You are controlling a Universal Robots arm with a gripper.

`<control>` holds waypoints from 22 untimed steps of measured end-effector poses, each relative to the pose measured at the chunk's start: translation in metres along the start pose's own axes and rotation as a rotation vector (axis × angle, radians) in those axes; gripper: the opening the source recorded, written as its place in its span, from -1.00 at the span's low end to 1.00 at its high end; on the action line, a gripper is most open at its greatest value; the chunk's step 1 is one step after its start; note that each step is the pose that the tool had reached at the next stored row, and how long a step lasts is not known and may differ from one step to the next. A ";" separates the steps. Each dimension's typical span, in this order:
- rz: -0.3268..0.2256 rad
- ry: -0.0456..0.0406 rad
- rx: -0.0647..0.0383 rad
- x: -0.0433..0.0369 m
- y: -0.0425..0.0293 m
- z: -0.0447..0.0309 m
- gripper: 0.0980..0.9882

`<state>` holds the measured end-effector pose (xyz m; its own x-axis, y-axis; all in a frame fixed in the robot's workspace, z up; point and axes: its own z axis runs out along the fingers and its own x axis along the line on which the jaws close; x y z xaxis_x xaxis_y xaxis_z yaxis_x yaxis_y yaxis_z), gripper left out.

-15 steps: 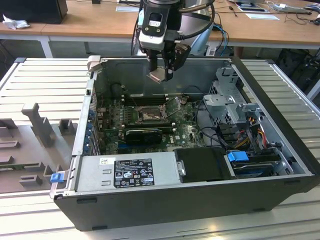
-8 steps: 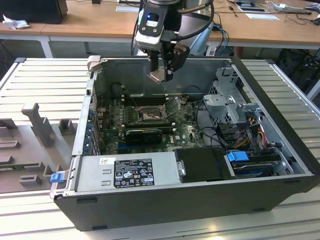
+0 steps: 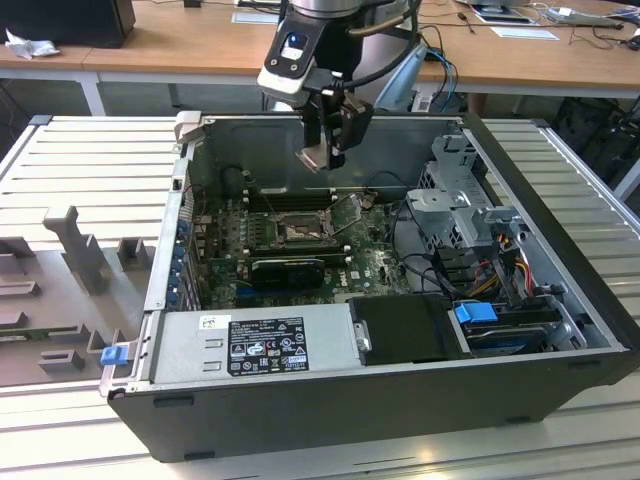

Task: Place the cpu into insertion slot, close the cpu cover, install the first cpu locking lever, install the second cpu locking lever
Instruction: 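Place the cpu into insertion slot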

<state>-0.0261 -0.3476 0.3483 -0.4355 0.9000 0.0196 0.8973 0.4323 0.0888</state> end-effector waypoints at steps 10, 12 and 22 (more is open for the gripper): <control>0.067 -0.0060 -0.001 0.0020 -0.0047 0.0046 -0.02; 0.074 -0.0067 -0.001 0.0020 -0.0047 0.0047 -0.02; 0.098 -0.0087 -0.002 0.0020 -0.0048 0.0058 -0.02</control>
<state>-0.0309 -0.3476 0.3421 -0.3453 0.9383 0.0196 0.9354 0.3424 0.0887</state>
